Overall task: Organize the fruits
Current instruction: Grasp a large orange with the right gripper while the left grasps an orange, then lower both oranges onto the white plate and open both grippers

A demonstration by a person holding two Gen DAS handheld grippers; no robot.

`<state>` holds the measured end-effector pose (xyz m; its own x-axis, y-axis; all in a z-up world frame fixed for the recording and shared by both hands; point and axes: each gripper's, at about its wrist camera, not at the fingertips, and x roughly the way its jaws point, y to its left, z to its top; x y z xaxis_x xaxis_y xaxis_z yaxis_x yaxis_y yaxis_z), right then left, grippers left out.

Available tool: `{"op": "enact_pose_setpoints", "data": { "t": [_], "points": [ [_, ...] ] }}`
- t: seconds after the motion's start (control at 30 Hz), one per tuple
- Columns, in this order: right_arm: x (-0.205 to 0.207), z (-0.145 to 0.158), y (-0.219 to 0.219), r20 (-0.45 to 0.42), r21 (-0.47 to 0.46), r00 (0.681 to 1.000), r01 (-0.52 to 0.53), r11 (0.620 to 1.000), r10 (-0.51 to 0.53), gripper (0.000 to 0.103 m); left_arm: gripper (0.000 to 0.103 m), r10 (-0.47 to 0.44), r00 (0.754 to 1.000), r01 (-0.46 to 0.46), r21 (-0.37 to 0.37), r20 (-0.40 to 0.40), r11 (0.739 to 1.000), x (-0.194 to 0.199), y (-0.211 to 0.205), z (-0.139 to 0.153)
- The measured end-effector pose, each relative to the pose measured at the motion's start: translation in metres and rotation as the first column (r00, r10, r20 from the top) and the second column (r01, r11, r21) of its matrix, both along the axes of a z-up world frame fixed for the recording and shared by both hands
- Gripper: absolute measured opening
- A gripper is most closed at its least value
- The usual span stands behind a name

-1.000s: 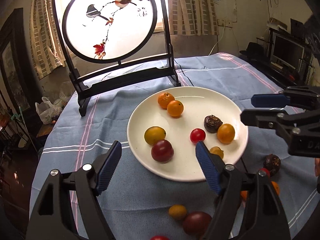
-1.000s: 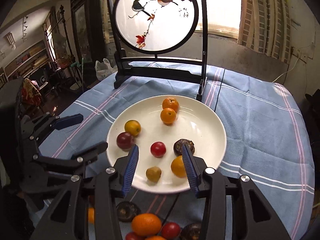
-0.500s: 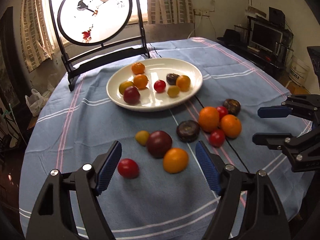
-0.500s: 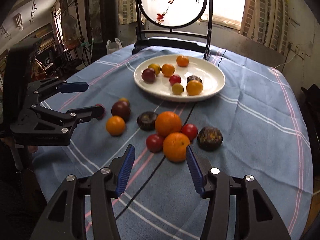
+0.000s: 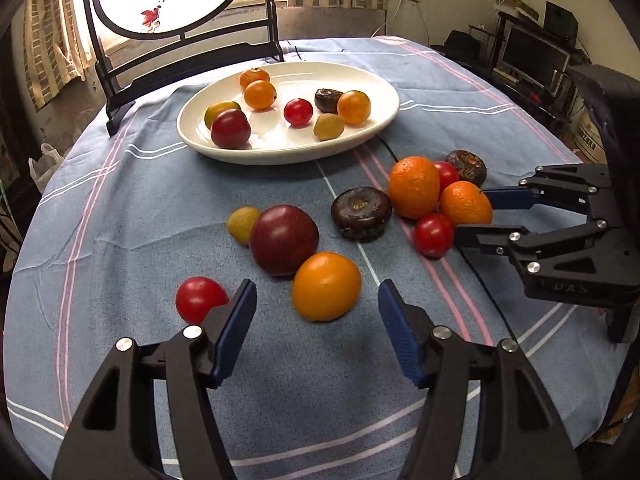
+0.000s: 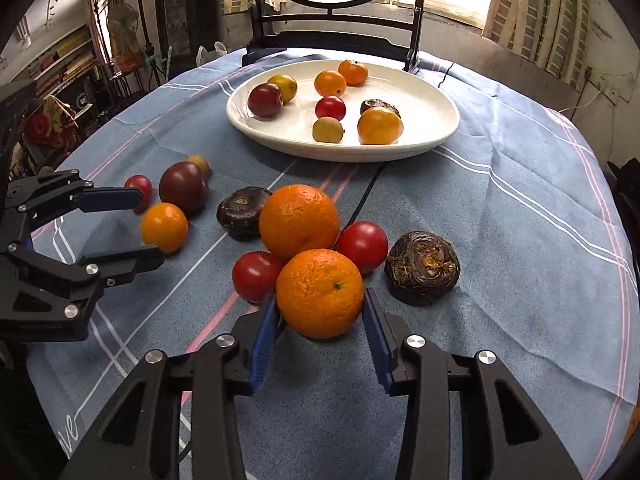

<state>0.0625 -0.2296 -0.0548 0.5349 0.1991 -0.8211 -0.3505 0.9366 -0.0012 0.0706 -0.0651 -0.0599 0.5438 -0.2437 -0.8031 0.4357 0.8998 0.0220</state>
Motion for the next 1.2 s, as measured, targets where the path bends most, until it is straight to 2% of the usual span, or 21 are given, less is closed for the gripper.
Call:
{"op": "enact_pose_setpoints", "data": {
  "t": [0.03,0.07,0.17,0.33,0.43,0.63,0.73,0.9,1.2],
  "points": [
    [-0.002,0.001,-0.001,0.002,0.004,1.0,-0.002,1.0,0.002,0.041,0.052,0.002,1.0,-0.002,-0.003,-0.012,1.0,0.003,-0.001,-0.002],
    [-0.005,0.002,-0.002,0.002,0.014,1.0,-0.001,1.0,0.001,0.041,0.043,0.006,1.0,-0.006,-0.006,-0.028,1.0,0.006,-0.002,-0.005],
    [-0.016,0.006,-0.004,0.006,0.027,1.0,0.002,1.0,-0.002,0.041,0.037,0.007,0.999,-0.008,-0.026,-0.053,1.0,0.01,-0.005,-0.008],
    [-0.04,0.022,0.002,0.041,0.066,0.999,-0.019,0.998,0.017,0.041,0.036,0.004,1.0,-0.004,0.0,-0.024,1.0,-0.001,-0.009,-0.003],
    [-0.053,0.036,0.015,0.089,0.073,0.995,-0.045,0.996,0.039,0.041,0.036,0.028,0.998,-0.03,0.024,0.051,0.999,-0.01,-0.008,0.012],
    [-0.049,0.068,0.033,0.173,0.092,0.983,-0.072,0.993,0.055,0.041,0.036,0.079,0.981,-0.079,-0.006,0.178,0.997,-0.007,-0.003,0.057],
    [-0.044,0.08,0.034,0.197,0.109,0.979,-0.071,0.991,0.048,0.041,0.036,0.093,0.972,-0.094,-0.008,0.216,0.996,0.0,-0.004,0.07],
    [-0.028,0.088,0.032,0.205,0.125,0.978,-0.058,0.99,0.032,0.041,0.036,0.115,0.966,-0.113,-0.021,0.23,0.993,0.016,-0.006,0.077],
    [0.009,0.088,0.032,0.193,0.12,0.981,-0.027,0.992,0.004,0.042,0.036,0.12,0.967,-0.128,0.025,0.225,0.991,0.049,-0.012,0.068]
  ]
}}
